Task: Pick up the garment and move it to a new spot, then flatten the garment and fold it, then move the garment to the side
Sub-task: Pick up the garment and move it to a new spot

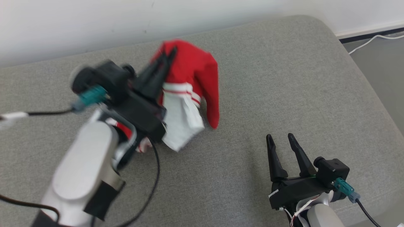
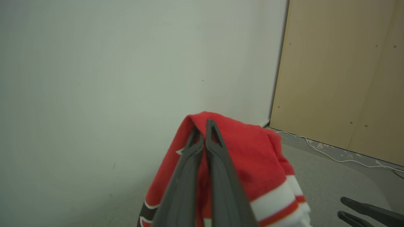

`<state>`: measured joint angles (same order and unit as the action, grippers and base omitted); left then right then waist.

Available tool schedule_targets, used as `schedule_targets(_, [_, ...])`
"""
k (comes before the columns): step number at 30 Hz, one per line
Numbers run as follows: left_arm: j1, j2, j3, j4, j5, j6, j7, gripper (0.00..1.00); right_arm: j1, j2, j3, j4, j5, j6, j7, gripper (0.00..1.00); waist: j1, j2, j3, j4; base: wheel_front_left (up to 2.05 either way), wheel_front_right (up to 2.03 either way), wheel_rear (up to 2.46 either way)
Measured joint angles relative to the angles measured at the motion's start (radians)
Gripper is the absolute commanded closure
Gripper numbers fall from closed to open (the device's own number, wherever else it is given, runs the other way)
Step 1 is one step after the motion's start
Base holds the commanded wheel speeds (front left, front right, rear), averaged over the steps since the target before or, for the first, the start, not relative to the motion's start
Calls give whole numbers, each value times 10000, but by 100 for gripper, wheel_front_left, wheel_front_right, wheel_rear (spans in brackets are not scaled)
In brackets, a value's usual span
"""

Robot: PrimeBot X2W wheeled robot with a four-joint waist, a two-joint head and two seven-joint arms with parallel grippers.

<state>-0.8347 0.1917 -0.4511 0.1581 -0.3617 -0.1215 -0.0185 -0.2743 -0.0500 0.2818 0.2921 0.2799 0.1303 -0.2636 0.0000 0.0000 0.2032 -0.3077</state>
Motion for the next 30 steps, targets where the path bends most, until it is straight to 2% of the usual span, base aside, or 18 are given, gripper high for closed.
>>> schedule_targets(6, [959,-723,-911,1551,-144,-13,-746,100,-40,-6,-35,35,-2,0,0,0,0,0,118,17,0,0,0])
schedule_targets(12, [1229,-1091,-1908,3223,-173,-61,-1530,100,-174,-2,27,155,-79,0,0,0,0,0,114,115,0,0,0])
schedule_targets(13, [1222,-1126,-2033,3359,-159,-61,-1718,7,-210,-2,13,159,-90,0,0,0,0,0,100,141,0,0,0])
schedule_targets(14, [1203,-1170,-2136,3486,-155,-61,-1850,0,-216,-2,6,165,-113,0,0,0,0,0,76,171,0,0,0])
schedule_targets(19, [1139,-1329,-2332,3503,-278,-54,-2259,0,-110,-2,-54,261,-219,0,0,0,0,0,-110,382,0,0,0])
schedule_targets(24, [1351,-1327,-1965,2819,-420,270,-2391,0,111,0,-165,318,-301,0,0,0,0,0,-331,705,0,0,0])
schedule_targets(28, [1829,-1053,-1699,2663,-483,443,-2393,0,195,-4,-174,318,-328,0,0,0,0,0,-422,898,0,0,0])
schedule_targets(30, [2177,-688,-1561,2738,-525,606,-2420,0,190,0,-148,295,-328,0,0,0,0,-1,-460,987,0,0,0])
